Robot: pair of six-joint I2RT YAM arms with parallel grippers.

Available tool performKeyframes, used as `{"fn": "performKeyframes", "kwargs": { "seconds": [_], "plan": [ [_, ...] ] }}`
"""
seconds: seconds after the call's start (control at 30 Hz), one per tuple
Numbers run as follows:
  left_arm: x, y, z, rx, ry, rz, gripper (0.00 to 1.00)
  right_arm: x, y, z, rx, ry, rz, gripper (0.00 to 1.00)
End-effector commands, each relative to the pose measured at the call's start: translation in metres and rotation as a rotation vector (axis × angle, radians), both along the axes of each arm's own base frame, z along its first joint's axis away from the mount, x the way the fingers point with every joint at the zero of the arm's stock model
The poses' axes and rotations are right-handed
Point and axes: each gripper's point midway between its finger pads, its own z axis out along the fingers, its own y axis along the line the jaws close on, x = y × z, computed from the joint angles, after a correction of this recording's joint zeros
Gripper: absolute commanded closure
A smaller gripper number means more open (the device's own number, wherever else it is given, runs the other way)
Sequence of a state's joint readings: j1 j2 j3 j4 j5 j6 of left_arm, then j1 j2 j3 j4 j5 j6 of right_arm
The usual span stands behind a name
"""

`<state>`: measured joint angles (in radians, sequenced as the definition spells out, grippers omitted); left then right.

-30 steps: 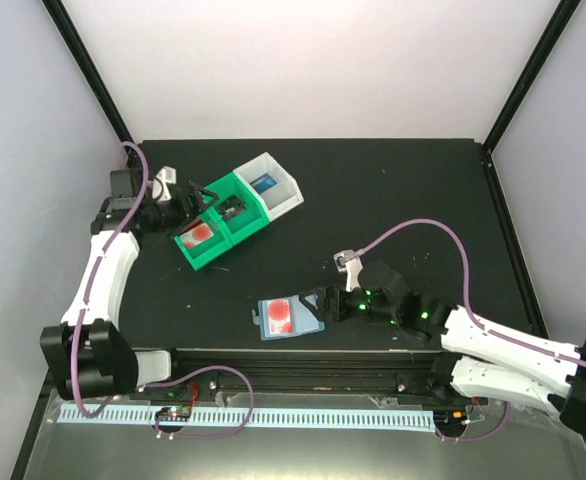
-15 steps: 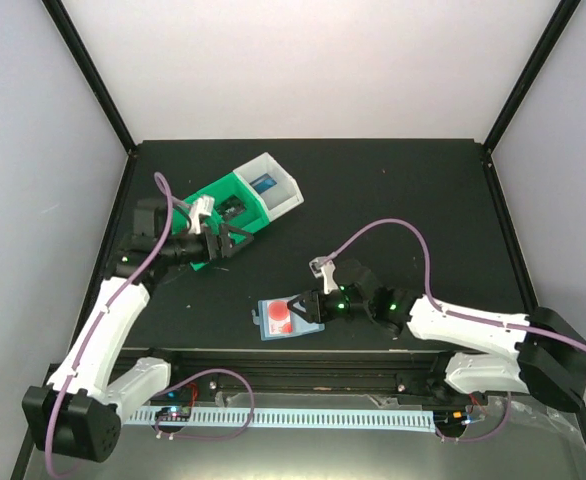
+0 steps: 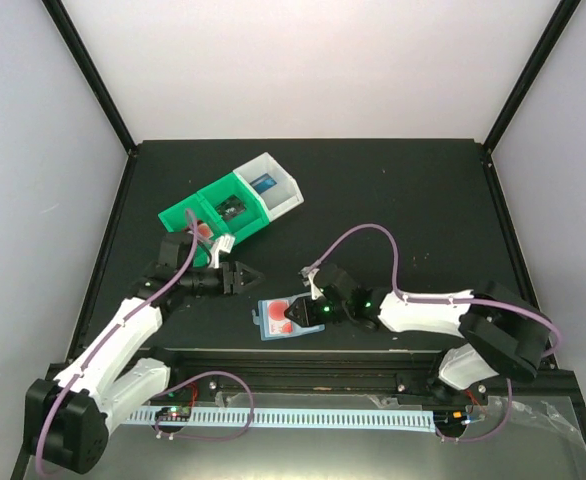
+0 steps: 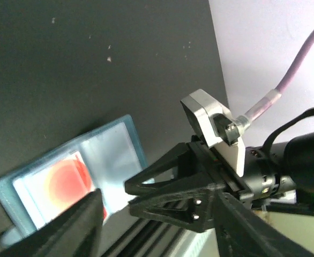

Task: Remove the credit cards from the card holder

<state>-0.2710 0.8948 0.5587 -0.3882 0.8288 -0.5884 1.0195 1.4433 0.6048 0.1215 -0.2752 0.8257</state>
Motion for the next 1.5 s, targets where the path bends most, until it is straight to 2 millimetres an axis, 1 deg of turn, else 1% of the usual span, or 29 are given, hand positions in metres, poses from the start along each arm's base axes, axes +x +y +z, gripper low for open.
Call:
{"fn": "performKeyframes", "kwargs": {
  "seconds": [0.0, 0.03, 0.13, 0.23, 0.3, 0.43, 0.57, 0.6, 0.7, 0.77, 0.93, 1.2, 1.47],
  "plan": [
    [0.001, -0.008, -0.011, -0.017, -0.026, -0.012, 0.51, 0.005, 0.012, -0.002, 0.021, -0.017, 0.007, 0.73],
    [-0.001, -0.01, -0.019, -0.016, -0.014, -0.015, 0.55, 0.005, 0.012, -0.006, 0.019, -0.018, 0.009, 0.74],
    [-0.009, -0.014, -0.044, -0.007, 0.05, -0.031, 0.63, 0.006, 0.011, -0.018, 0.003, -0.006, 0.003, 0.76],
    [-0.013, -0.018, -0.058, 0.013, 0.074, -0.05, 0.67, 0.008, 0.008, -0.027, -0.022, -0.007, -0.014, 0.77],
    [-0.014, -0.019, -0.068, 0.039, 0.082, -0.047, 0.67, 0.009, 0.006, -0.032, -0.038, -0.01, -0.02, 0.78],
    [-0.019, -0.022, -0.088, 0.058, 0.125, -0.06, 0.69, 0.009, 0.006, -0.037, -0.045, -0.004, -0.021, 0.78],
    [-0.02, -0.024, -0.108, 0.076, 0.167, -0.071, 0.77, 0.011, 0.003, -0.04, -0.056, -0.017, -0.034, 0.78],
    [-0.021, -0.024, -0.115, 0.089, 0.187, -0.072, 0.79, 0.012, 0.002, -0.042, -0.069, -0.016, -0.037, 0.78],
    [-0.022, -0.024, -0.127, 0.115, 0.209, -0.073, 0.85, 0.013, 0.0, -0.044, -0.079, -0.018, -0.041, 0.78],
    [-0.024, -0.023, -0.139, 0.138, 0.243, -0.071, 0.88, 0.012, 0.001, -0.047, -0.077, -0.012, -0.04, 0.78],
    [-0.024, -0.019, -0.151, 0.181, 0.263, -0.058, 0.98, 0.011, 0.003, -0.053, -0.078, 0.003, -0.037, 0.78],
    [-0.025, -0.014, -0.162, 0.227, 0.279, -0.052, 0.98, 0.014, 0.004, -0.053, -0.07, 0.0, -0.05, 0.8],
    [-0.026, -0.014, -0.167, 0.235, 0.291, -0.052, 0.98, 0.013, 0.003, -0.058, -0.05, 0.02, -0.065, 0.8]
  ]
}}
